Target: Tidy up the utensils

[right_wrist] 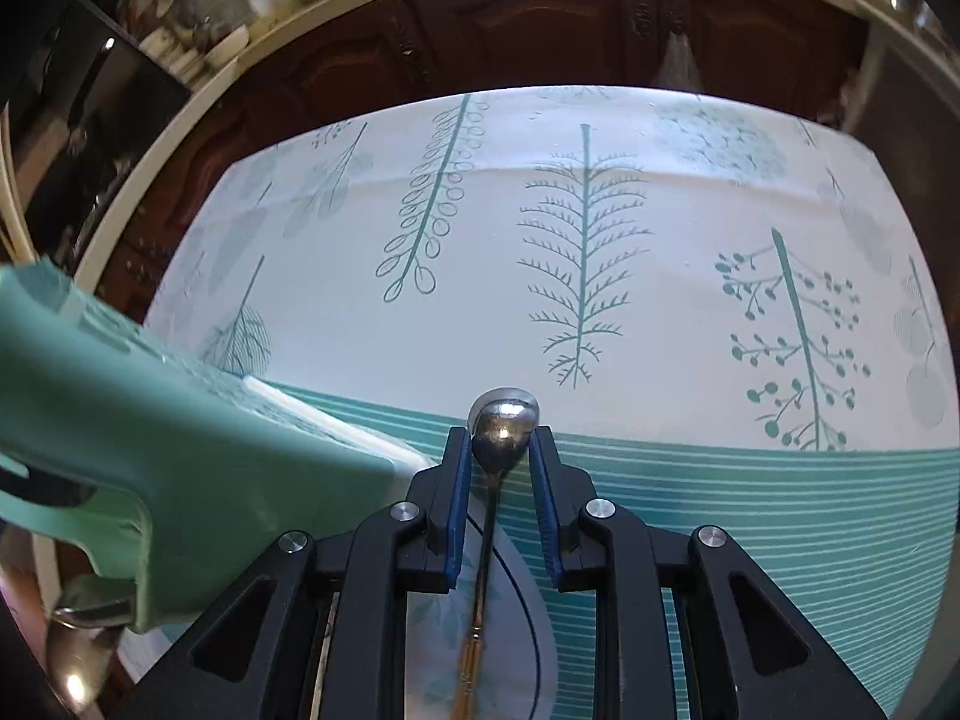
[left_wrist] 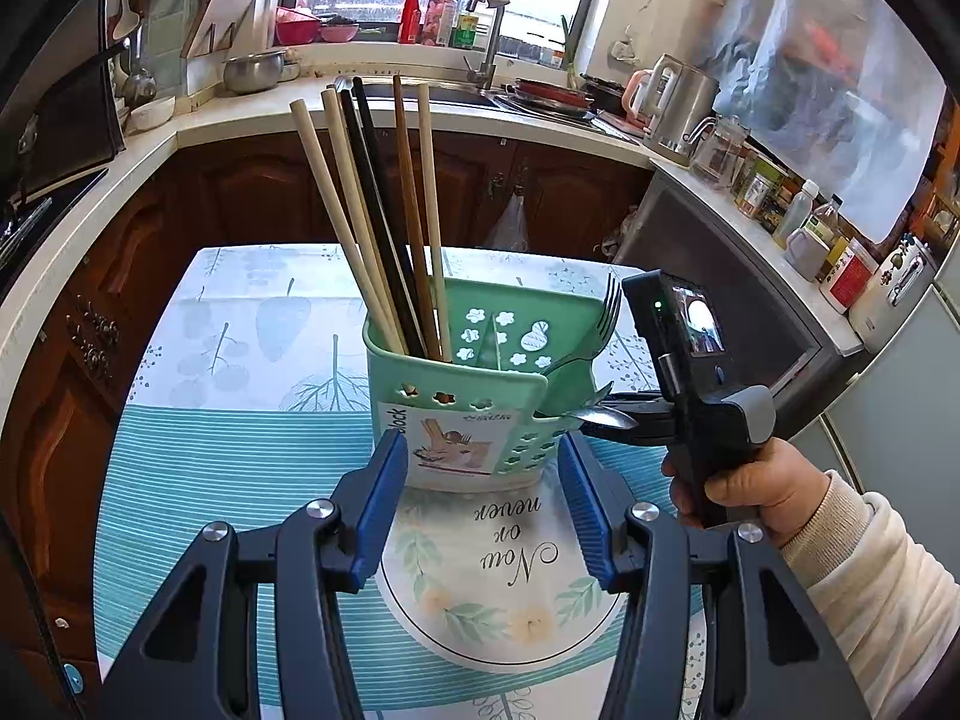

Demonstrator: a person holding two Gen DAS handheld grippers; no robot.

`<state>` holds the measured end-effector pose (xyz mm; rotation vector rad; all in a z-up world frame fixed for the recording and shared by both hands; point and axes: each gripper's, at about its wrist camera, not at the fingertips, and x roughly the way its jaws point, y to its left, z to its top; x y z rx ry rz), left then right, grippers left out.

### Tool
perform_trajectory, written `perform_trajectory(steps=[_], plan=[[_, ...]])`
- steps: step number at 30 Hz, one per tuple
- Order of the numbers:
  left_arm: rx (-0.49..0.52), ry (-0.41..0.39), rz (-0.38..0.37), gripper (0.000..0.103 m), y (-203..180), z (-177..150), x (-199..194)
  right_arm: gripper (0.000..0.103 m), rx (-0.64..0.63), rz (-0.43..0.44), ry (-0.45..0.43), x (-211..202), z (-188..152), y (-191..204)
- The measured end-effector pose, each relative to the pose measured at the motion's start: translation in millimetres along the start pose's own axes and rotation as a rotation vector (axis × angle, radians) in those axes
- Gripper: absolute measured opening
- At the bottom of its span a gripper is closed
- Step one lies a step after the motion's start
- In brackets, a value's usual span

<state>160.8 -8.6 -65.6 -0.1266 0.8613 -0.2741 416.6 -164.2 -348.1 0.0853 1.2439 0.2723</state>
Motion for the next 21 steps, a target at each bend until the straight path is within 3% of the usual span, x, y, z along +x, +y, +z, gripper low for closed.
perform_trajectory(steps=[3,8,10,11,14,21], plan=[[-0.009,0.001,-0.004,0.05,2,-1,-1,0.02,-0.022,-0.022,0.009,3,0,6],[-0.017,0.007,-0.015,0.05,5,-1,-1,0.016,-0.084,-0.134,0.017,1,-6,16],[-0.017,0.006,-0.016,0.05,5,-1,-1,0.004,-0.09,-0.174,0.013,1,-8,16],[-0.017,0.007,-0.015,0.05,5,-1,-1,0.004,-0.085,-0.177,0.009,1,-9,16],[-0.017,0.009,-0.016,0.05,4,-2,-1,0.004,-0.037,-0.151,0.006,-3,-10,6],[-0.022,0.007,-0.018,0.05,3,-6,-2,0.004,0.13,0.052,-0.082,-29,-30,-40]])
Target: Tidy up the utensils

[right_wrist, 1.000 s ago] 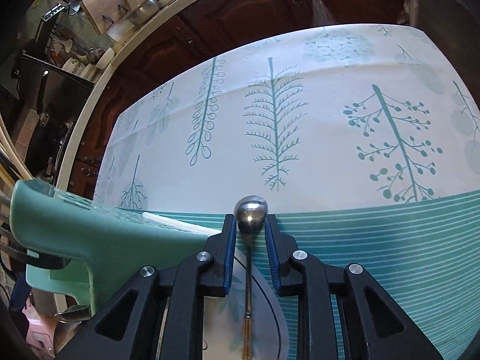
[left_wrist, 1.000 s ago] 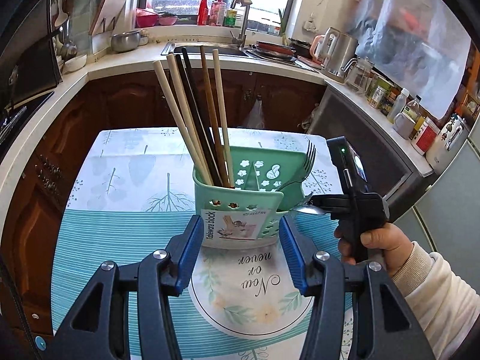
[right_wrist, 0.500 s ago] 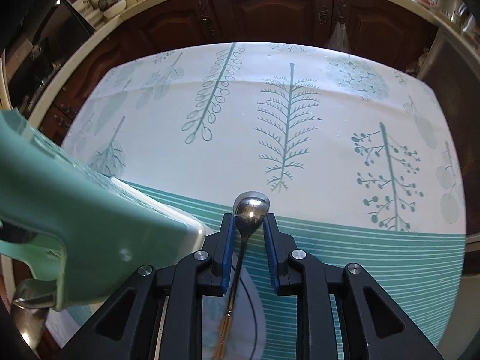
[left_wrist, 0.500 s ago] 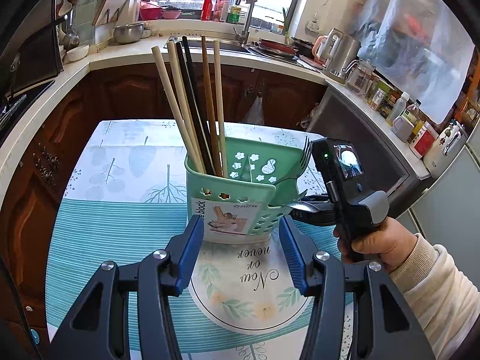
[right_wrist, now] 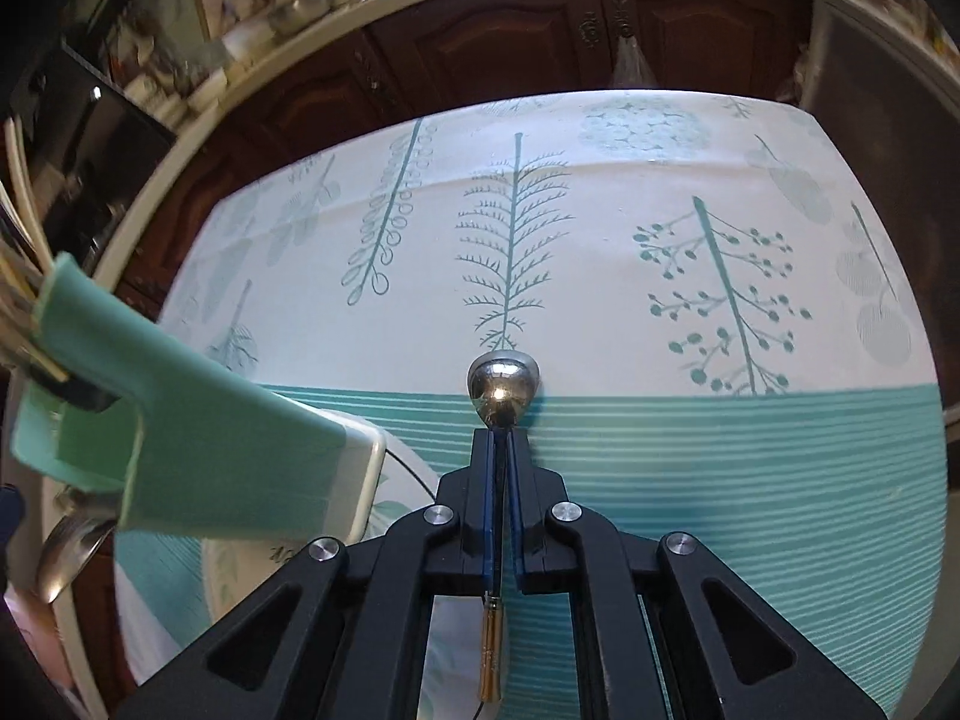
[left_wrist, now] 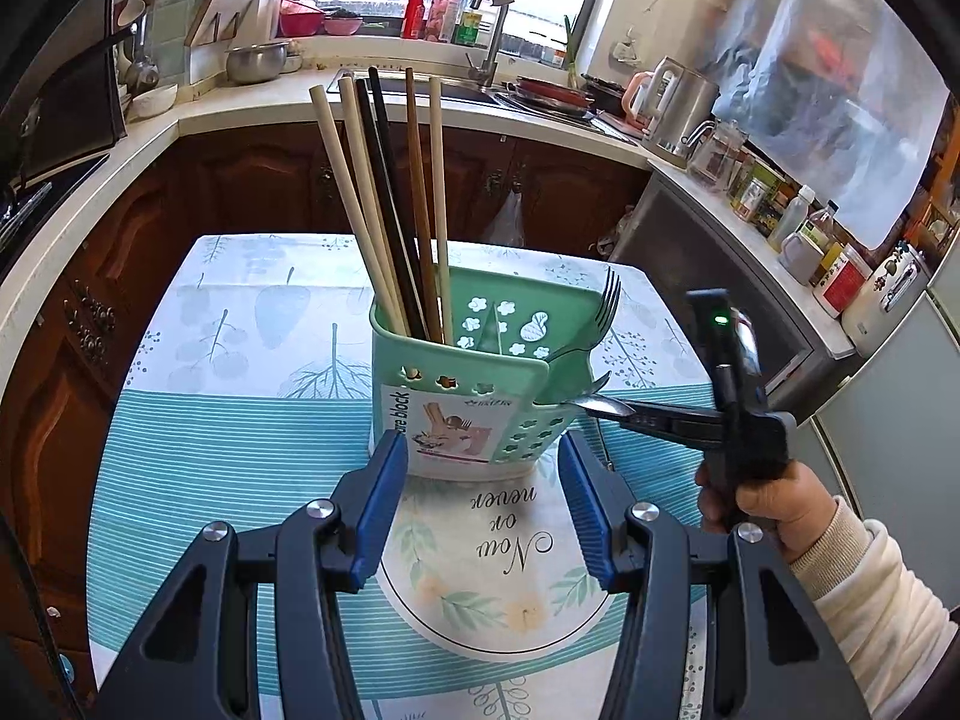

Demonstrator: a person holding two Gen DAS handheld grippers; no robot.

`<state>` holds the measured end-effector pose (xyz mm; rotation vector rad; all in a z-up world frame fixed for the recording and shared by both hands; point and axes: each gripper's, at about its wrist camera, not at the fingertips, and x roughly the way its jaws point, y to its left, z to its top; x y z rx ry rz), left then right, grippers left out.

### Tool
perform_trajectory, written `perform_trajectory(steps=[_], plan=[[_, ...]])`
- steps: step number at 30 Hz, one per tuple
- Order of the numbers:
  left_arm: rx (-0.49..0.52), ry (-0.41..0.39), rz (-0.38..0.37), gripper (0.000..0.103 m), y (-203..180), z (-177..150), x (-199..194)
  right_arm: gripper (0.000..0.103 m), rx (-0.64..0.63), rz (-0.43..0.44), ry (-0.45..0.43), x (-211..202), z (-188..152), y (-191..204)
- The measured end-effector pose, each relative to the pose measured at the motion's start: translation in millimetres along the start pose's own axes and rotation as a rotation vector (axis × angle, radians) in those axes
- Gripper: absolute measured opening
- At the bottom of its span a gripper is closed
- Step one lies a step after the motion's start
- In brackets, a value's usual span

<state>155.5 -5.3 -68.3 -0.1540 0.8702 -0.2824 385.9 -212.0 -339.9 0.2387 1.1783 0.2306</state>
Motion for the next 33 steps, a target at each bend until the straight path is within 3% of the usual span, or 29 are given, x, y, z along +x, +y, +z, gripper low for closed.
perform_trajectory(steps=[4,10,14,18,23,28,33], plan=[[0.001,-0.002,0.0,0.05,-2,-4,0,0.004,0.061,0.095,-0.094,-26,-18,-14],[-0.008,-0.004,-0.009,0.05,1,-7,-1,0.003,0.056,0.19,-0.284,-82,-44,-8],[-0.014,-0.016,-0.008,0.05,1,-6,-3,0.0,0.002,0.205,-0.417,-121,-49,14],[-0.013,-0.02,-0.007,0.05,2,-7,-5,0.0,-0.056,0.208,-0.495,-160,-45,36],[-0.016,-0.019,-0.008,0.05,4,-7,-6,0.0,-0.065,0.194,-0.423,-165,-37,51],[-0.011,-0.02,-0.01,0.05,5,-7,-7,0.001,0.068,0.176,-0.269,-121,-10,34],[-0.009,-0.019,-0.017,0.05,7,-8,-6,0.005,0.109,0.143,-0.126,-68,28,24]])
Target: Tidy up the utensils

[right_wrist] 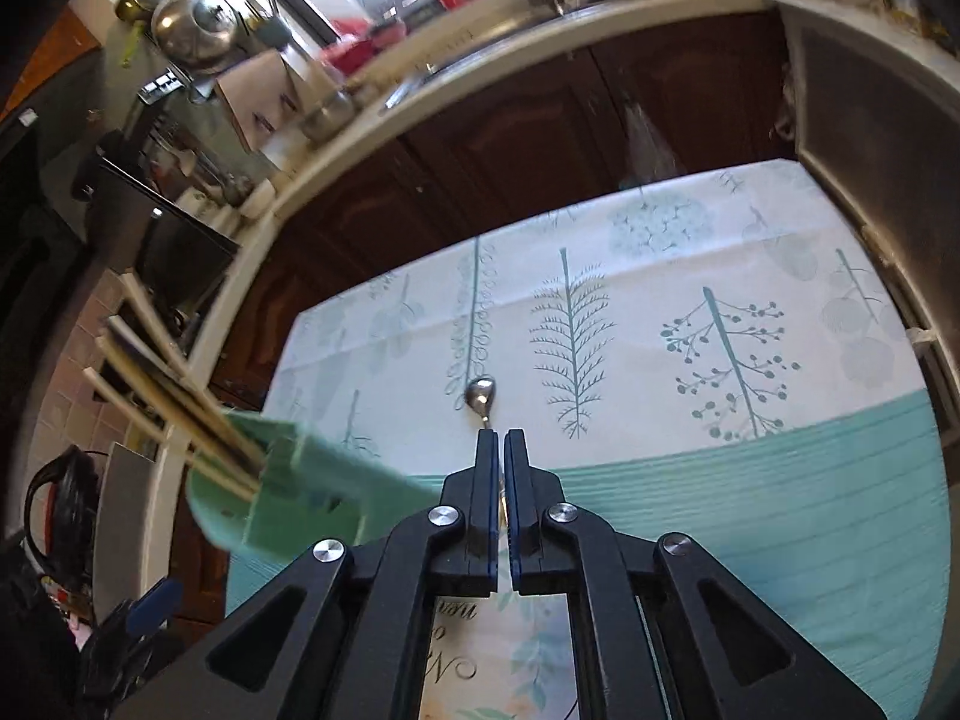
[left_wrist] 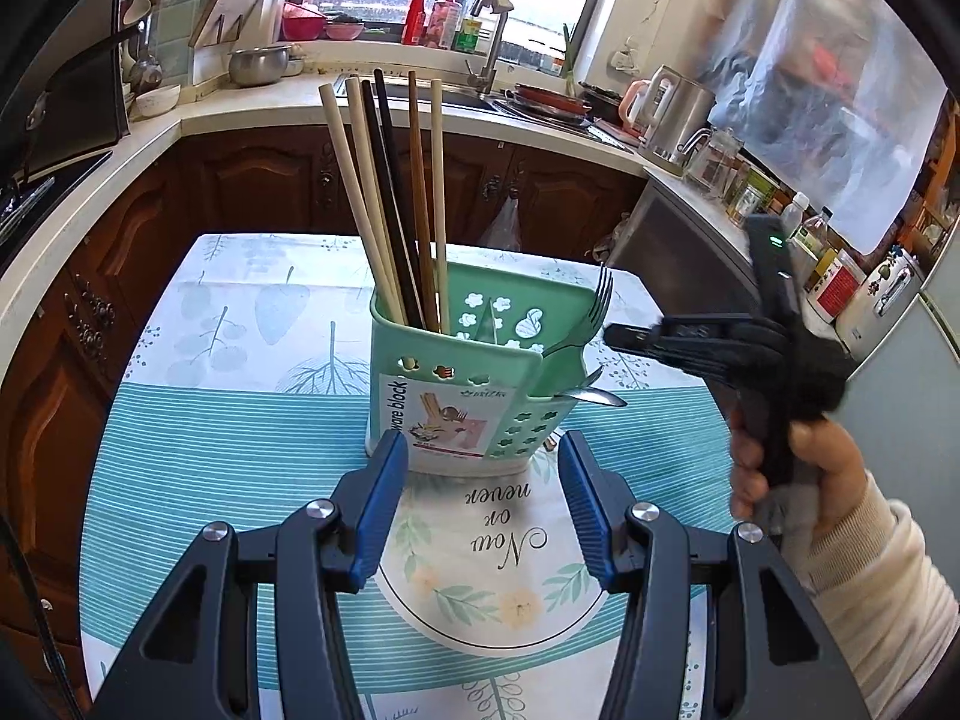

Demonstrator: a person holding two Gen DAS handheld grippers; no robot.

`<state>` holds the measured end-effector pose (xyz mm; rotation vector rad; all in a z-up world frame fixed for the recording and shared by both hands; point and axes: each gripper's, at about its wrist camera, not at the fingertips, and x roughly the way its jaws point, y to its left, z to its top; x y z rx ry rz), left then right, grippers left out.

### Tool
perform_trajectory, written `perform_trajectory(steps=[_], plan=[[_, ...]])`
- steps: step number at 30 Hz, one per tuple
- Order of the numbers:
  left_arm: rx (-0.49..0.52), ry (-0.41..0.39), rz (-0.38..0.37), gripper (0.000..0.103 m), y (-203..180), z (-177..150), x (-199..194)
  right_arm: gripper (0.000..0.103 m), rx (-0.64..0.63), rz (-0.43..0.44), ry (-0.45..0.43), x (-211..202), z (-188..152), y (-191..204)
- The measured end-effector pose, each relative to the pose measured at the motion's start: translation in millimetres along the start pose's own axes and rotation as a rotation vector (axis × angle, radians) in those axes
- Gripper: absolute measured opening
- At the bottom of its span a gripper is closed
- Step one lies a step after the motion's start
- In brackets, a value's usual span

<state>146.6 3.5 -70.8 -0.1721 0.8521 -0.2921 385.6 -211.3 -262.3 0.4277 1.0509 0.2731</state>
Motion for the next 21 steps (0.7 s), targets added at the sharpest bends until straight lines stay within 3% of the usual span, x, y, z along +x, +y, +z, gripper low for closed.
perform_trajectory(steps=[4,14,21], plan=[[-0.003,0.019,0.016,0.051,4,-1,5,0.019,-0.006,-0.016,0.083,42,18,0],[-0.016,0.05,0.073,0.051,10,0,18,0.02,-0.116,0.036,0.222,126,37,10],[-0.041,0.062,0.081,0.051,13,0,23,0.02,-0.286,-0.113,0.317,172,28,35]])
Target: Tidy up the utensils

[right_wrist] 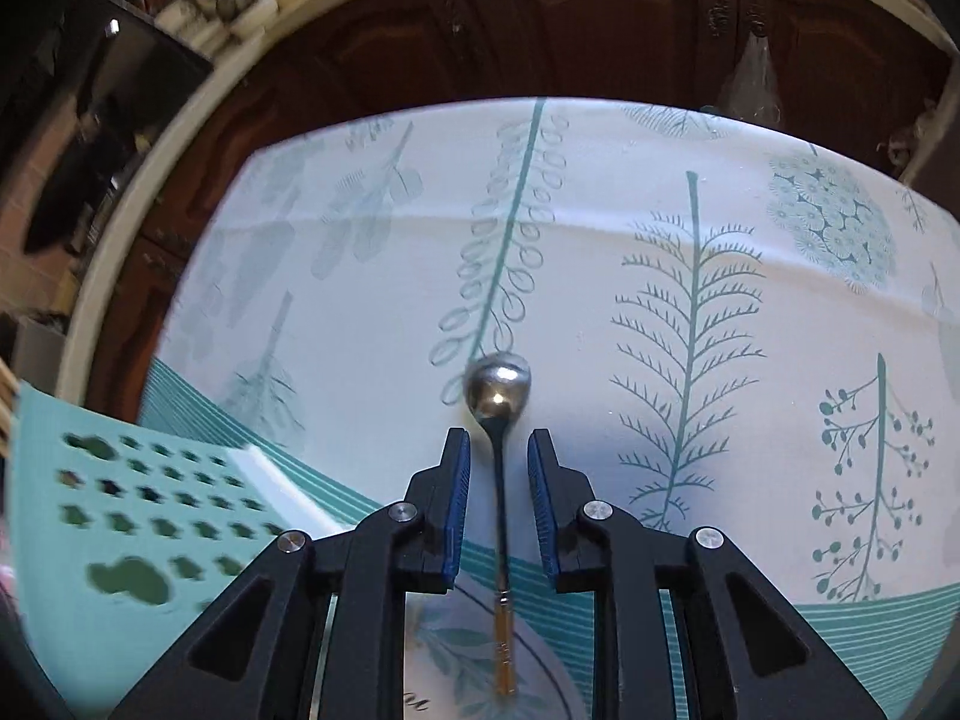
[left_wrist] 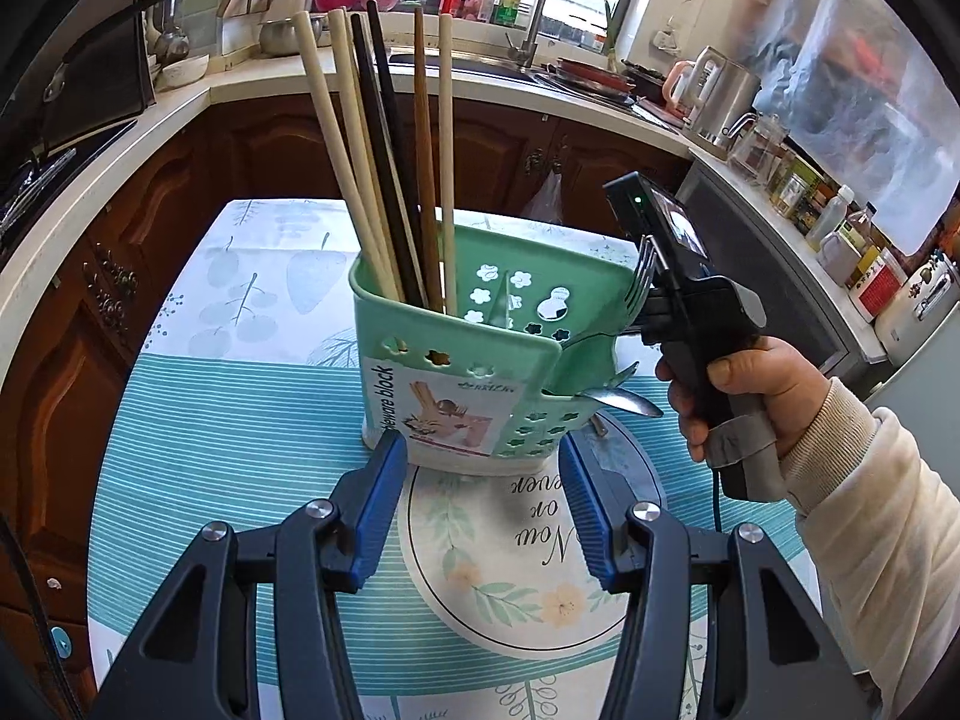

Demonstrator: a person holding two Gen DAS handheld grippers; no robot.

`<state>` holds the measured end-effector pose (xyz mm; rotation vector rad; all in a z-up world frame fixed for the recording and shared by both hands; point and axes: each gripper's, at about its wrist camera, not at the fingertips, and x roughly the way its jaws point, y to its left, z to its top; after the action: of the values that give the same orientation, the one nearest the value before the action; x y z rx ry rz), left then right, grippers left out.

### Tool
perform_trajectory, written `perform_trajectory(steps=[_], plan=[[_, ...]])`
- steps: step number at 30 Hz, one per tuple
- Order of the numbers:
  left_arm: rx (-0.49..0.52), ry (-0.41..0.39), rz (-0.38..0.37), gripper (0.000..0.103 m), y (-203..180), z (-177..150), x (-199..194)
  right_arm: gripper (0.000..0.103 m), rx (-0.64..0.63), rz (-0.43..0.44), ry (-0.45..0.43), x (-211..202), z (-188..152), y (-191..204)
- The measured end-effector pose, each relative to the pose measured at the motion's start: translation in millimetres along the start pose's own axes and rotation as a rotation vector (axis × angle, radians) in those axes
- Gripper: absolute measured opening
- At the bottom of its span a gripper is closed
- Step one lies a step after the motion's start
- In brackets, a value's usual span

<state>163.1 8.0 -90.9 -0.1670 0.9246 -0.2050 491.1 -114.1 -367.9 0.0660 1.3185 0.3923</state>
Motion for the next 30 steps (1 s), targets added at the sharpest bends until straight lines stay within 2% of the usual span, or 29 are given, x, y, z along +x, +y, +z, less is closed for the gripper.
perform_trajectory(steps=[6,8,11,14,16,19,21,30], plan=[[-0.019,0.002,-0.013,0.051,3,-2,-1,0.02,-0.105,-0.134,-0.012,11,3,21],[-0.022,0.0,-0.016,0.052,3,-2,-2,0.02,-0.158,-0.198,-0.037,18,2,34],[-0.028,-0.002,-0.018,0.054,6,-3,-2,0.019,-0.189,-0.238,-0.089,19,-2,45],[-0.036,0.001,-0.016,0.055,10,-4,-1,0.015,-0.206,-0.238,-0.127,17,-5,44],[-0.042,0.003,-0.013,0.055,11,-5,-2,0.003,-0.202,-0.237,-0.143,14,-8,41],[-0.051,0.002,-0.011,0.055,16,-7,-4,0.003,-0.159,-0.196,-0.181,3,-19,29],[-0.054,0.001,-0.008,0.055,18,-8,-4,0.003,-0.117,-0.117,-0.192,-4,-26,18],[-0.059,0.007,-0.018,0.055,19,-14,-2,0.003,0.092,0.118,-0.285,-33,-74,-28]])
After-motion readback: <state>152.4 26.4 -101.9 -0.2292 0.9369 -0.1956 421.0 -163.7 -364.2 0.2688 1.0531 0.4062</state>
